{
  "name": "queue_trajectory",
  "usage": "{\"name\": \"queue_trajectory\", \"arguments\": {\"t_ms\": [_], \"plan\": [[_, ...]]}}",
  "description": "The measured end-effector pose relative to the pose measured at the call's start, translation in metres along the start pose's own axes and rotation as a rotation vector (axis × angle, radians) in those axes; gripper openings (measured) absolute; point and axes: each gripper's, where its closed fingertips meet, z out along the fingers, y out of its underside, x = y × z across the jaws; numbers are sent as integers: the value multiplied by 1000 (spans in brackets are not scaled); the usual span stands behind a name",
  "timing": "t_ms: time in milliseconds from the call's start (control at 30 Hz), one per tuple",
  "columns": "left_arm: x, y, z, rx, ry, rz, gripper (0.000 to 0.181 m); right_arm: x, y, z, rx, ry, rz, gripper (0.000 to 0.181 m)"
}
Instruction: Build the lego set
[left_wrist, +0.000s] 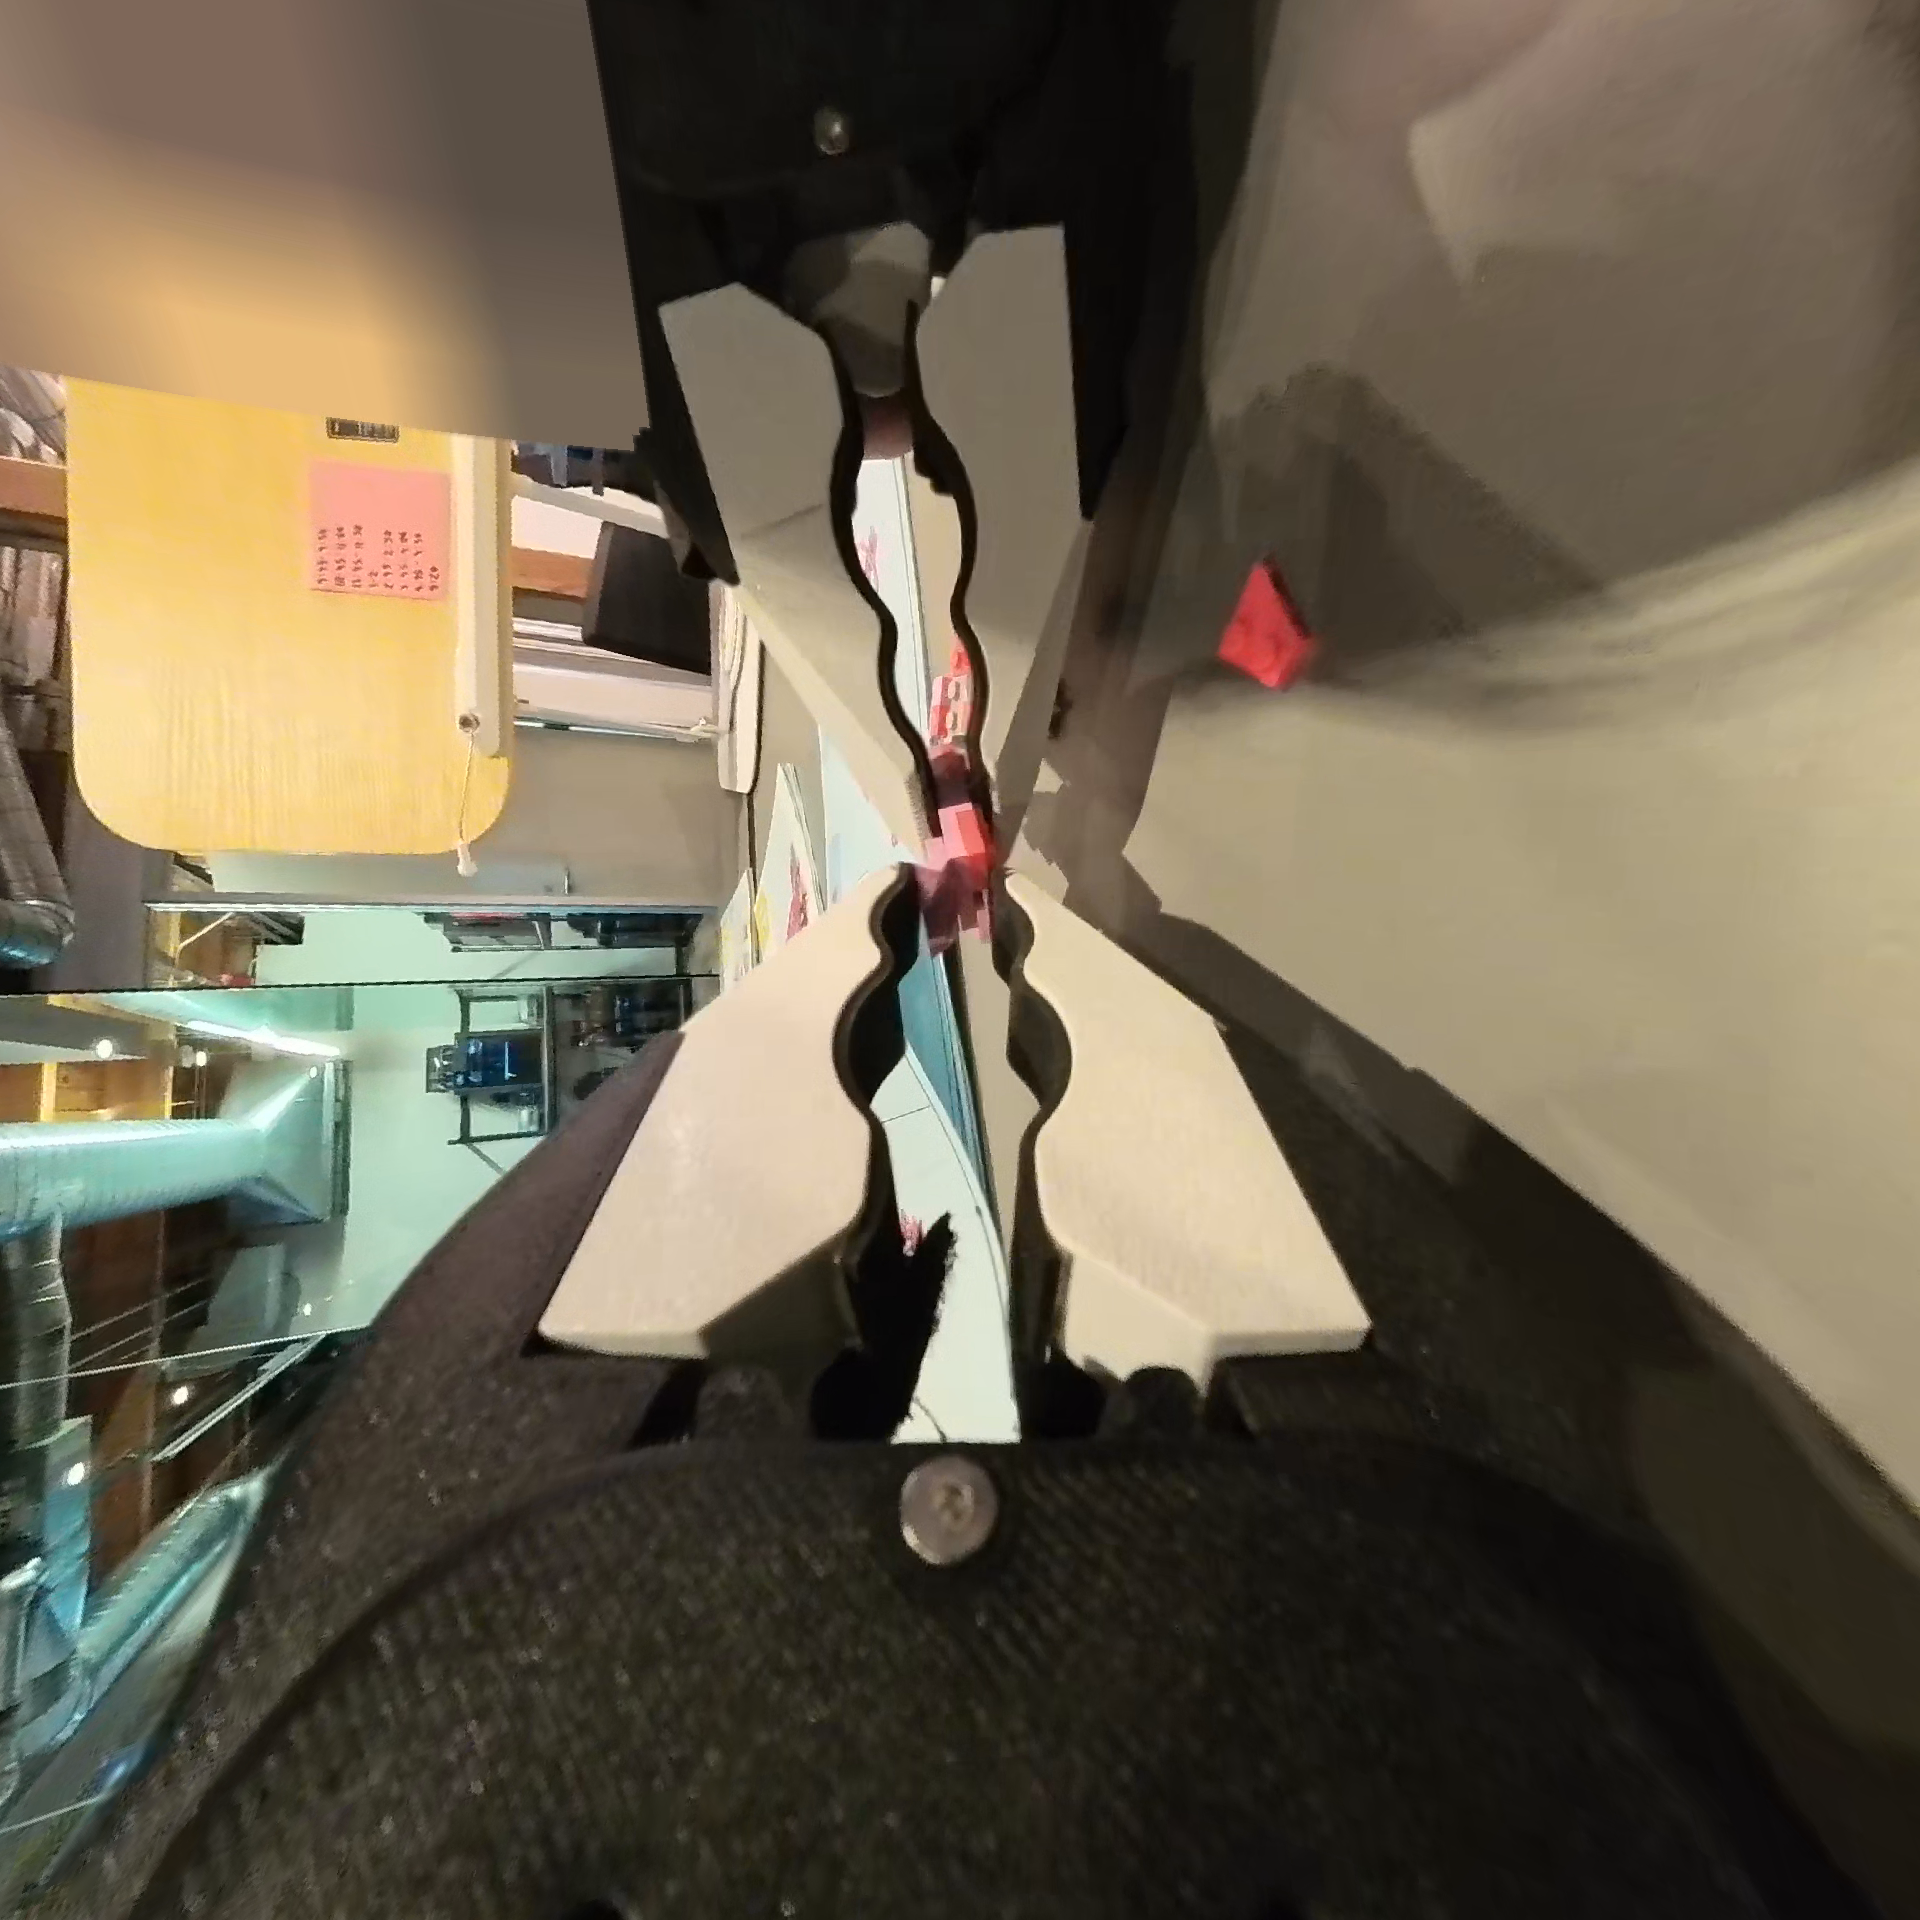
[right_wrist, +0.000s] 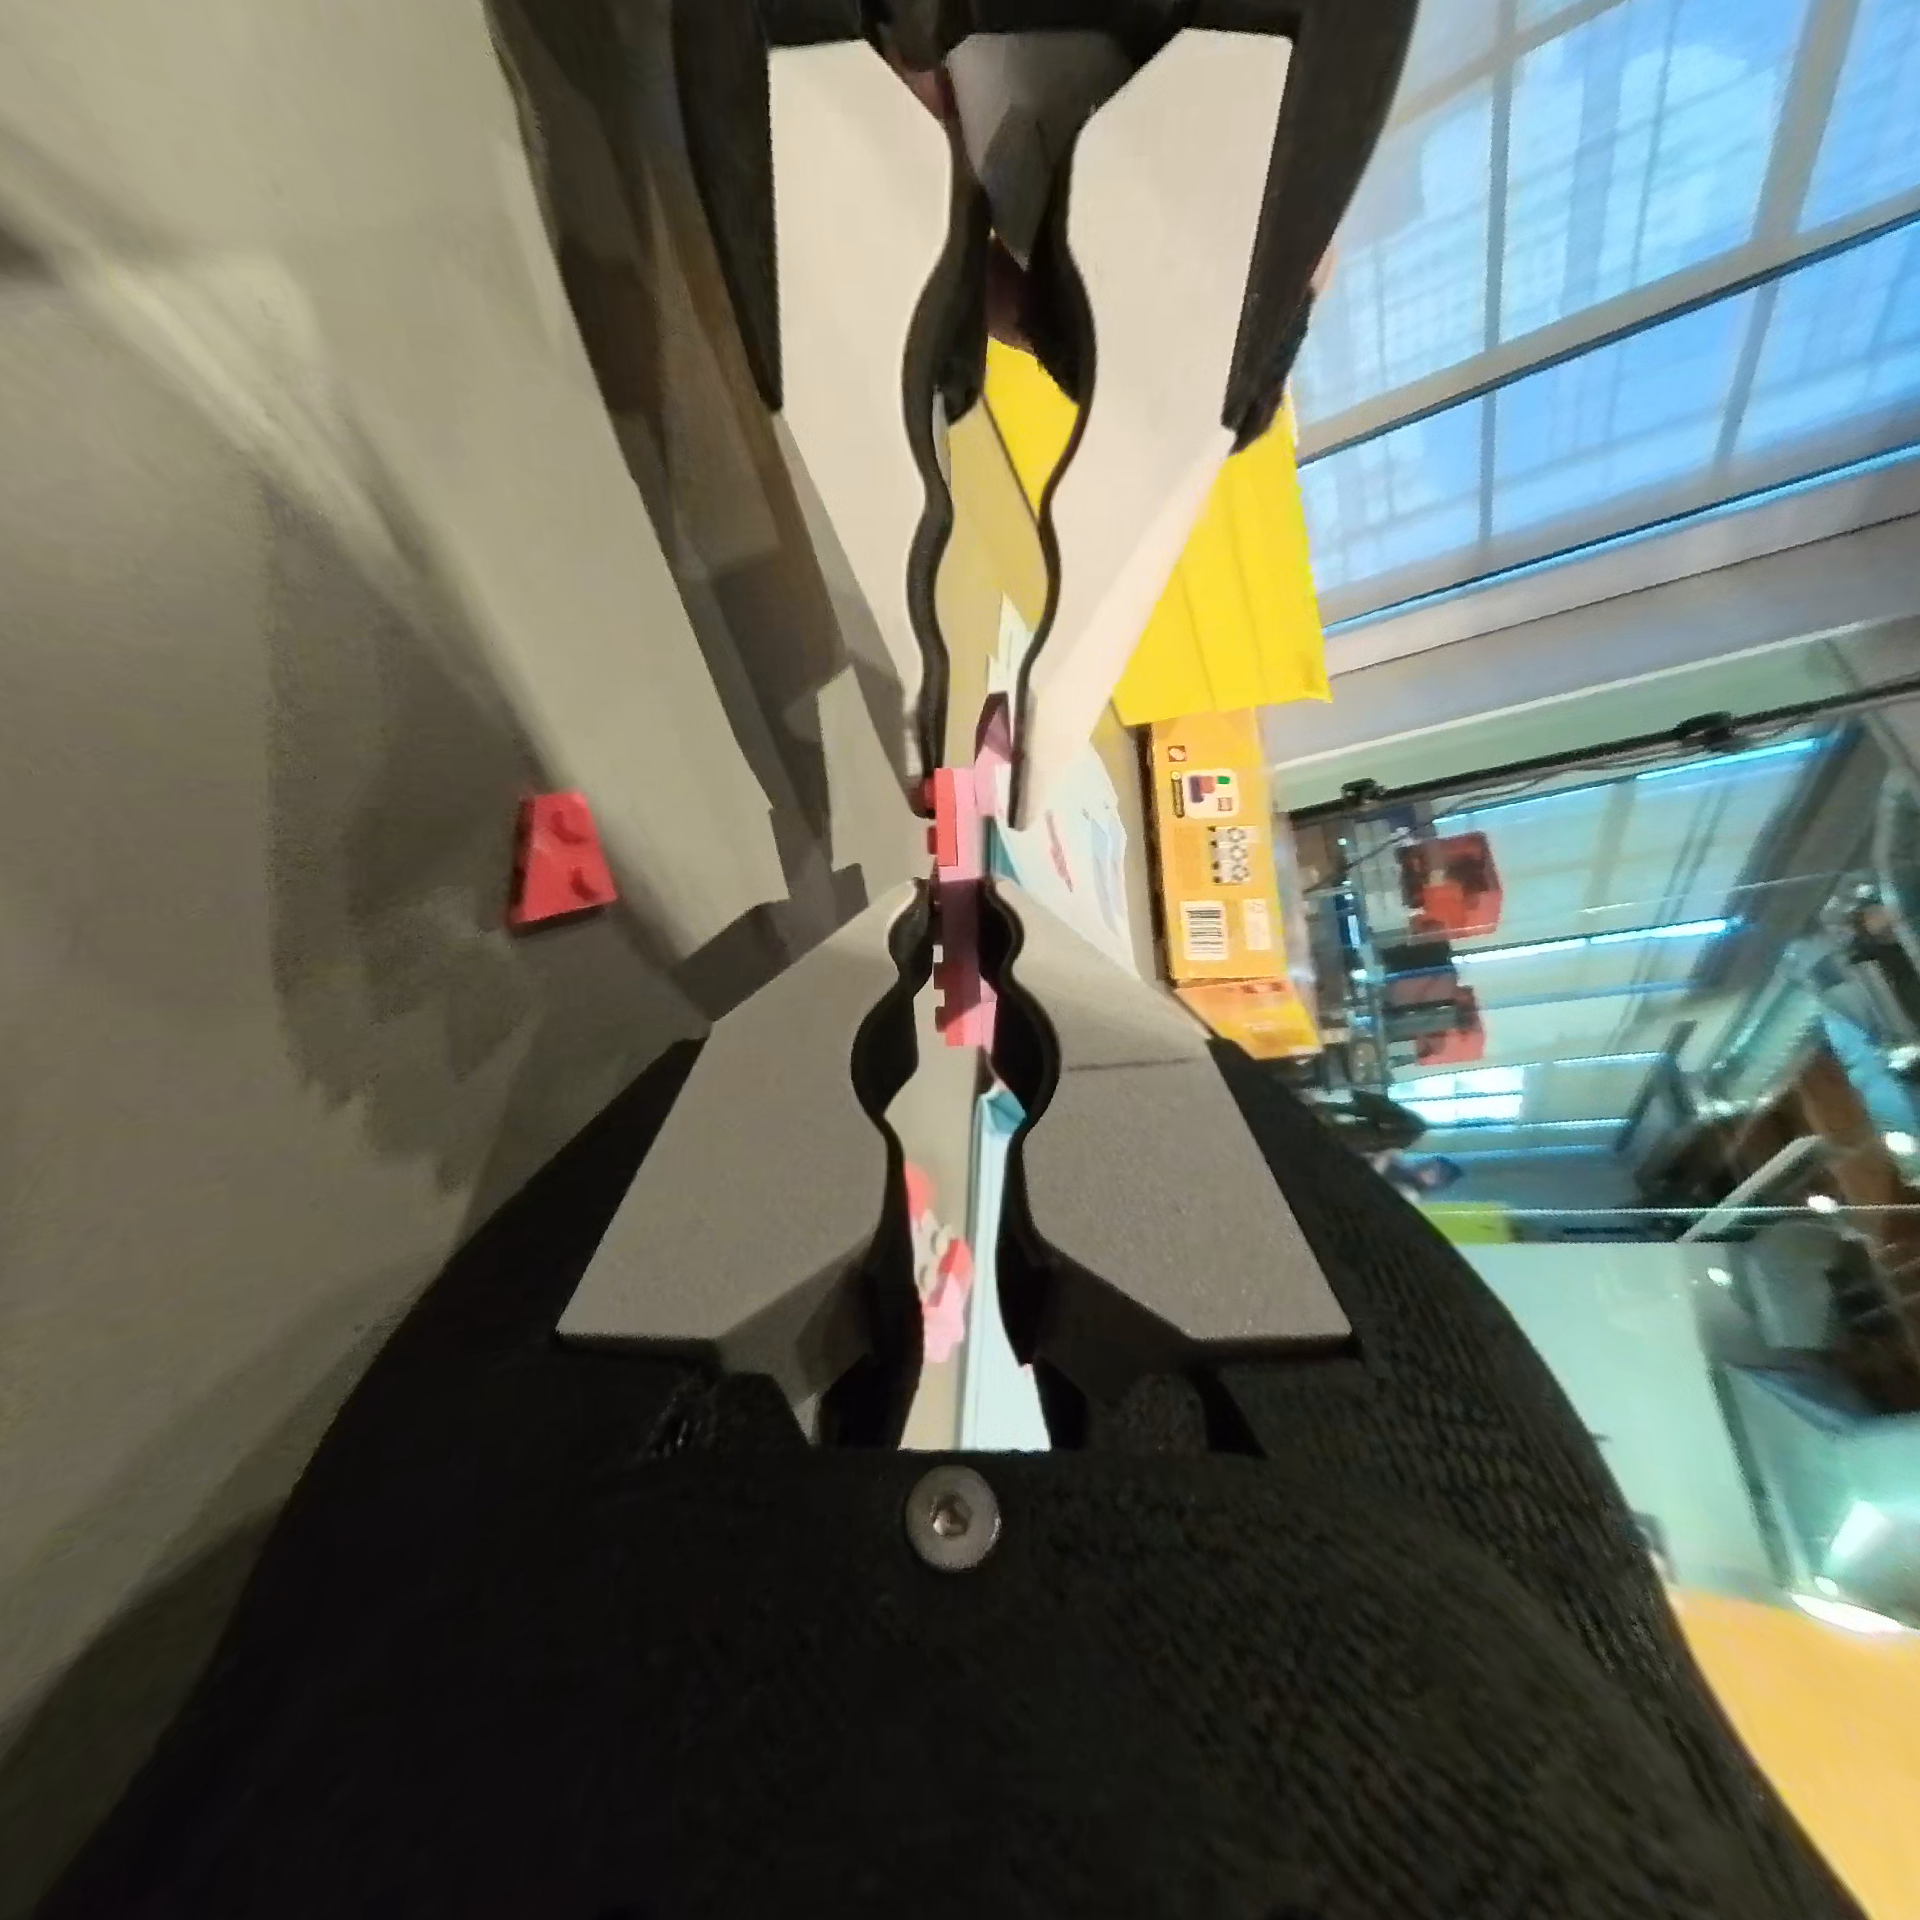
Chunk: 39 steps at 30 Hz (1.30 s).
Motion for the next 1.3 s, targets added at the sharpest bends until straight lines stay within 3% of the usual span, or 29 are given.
{"name": "queue_trajectory", "arguments": {"t_ms": [433, 467, 533, 633, 833, 1033, 1133, 1300], "plan": [[3, 10, 8, -98, -4, 26, 11, -2, 11, 7, -48, 16, -28, 6], [1, 11, 9, -96, -17, 23, 11, 0, 10, 7, -40, 29, -20, 10], [-2, 16, 9, -112, -21, -45, 11, 8, 7, 5, -15, 68, 3, 34], [-16, 27, 6, -114, -44, -241, 11, 23, 3, 2, 25, 150, 14, 64], [-24, 39, 1, -76, 39, -776, 11, 63, 2, -17, 80, 369, 58, 94], [-21, -1, -15, 147, 328, -1490, 11, 101, 8, -58, 180, 583, 133, 108], [-13, -8, -22, 190, 490, -1809, 11, 111, 24, -80, 141, 652, 198, 114], [6, 0, -28, 107, 520, -1976, 11, 120, 49, -114, 50, 764, 317, 116]]}}
